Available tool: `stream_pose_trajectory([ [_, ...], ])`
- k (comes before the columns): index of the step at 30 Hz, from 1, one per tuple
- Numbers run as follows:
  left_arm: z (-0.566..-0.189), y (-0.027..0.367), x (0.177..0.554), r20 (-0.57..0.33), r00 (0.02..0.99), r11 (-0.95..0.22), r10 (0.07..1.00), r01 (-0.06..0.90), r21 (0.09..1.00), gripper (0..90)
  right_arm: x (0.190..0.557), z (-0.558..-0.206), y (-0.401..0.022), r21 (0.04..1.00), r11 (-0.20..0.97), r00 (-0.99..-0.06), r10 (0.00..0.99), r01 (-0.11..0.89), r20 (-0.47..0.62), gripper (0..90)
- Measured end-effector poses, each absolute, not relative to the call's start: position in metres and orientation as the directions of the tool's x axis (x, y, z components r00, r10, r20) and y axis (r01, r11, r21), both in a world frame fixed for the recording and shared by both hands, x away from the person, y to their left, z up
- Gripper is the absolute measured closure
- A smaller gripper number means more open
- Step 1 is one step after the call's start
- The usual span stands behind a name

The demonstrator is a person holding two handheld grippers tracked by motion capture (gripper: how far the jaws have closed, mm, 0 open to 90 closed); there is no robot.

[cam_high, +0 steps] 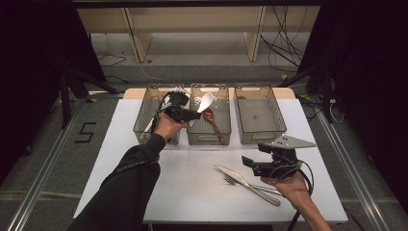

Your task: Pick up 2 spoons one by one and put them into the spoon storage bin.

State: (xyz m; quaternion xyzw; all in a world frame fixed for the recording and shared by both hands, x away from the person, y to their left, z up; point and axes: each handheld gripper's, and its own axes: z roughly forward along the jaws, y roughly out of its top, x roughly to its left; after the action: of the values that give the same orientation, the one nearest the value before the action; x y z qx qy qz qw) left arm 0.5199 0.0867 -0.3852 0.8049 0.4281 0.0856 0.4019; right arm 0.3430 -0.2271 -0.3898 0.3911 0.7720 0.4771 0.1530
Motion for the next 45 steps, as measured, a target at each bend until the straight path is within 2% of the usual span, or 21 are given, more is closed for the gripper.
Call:
stream_pose_trajectory([
  [9,-0.389,0.084,0.528,-0.232,0.586,-0.271,0.776,0.643,0.717,72.2,0.343,-0.39,-0.227,0.856,0.243,-0.65,0.747,0.457,0.135,22.6],
  [13,-0.388,0.081,0.53,-0.24,0.585,-0.273,0.775,0.652,0.707,53.7,0.343,-0.39,-0.227,0.856,0.243,-0.652,0.746,0.457,0.136,22.6],
  [16,-0.383,0.083,0.527,-0.238,0.592,-0.278,0.77,0.647,0.71,46.7,0.343,-0.39,-0.227,0.856,0.24,-0.65,0.747,0.459,0.138,22.6],
  [21,-0.375,0.091,0.519,-0.245,0.602,-0.274,0.76,0.638,0.72,40.5,0.343,-0.39,-0.227,0.856,0.242,-0.651,0.747,0.457,0.136,22.6],
  [31,-0.361,0.113,0.493,-0.265,0.634,-0.251,0.727,0.604,0.756,32.1,0.344,-0.391,-0.225,0.851,0.245,-0.65,0.747,0.464,0.139,22.8],
  [45,-0.352,0.145,0.44,-0.279,0.663,-0.192,0.694,0.545,0.816,25.8,0.343,-0.392,-0.221,0.842,0.261,-0.657,0.741,0.471,0.138,22.8],
])
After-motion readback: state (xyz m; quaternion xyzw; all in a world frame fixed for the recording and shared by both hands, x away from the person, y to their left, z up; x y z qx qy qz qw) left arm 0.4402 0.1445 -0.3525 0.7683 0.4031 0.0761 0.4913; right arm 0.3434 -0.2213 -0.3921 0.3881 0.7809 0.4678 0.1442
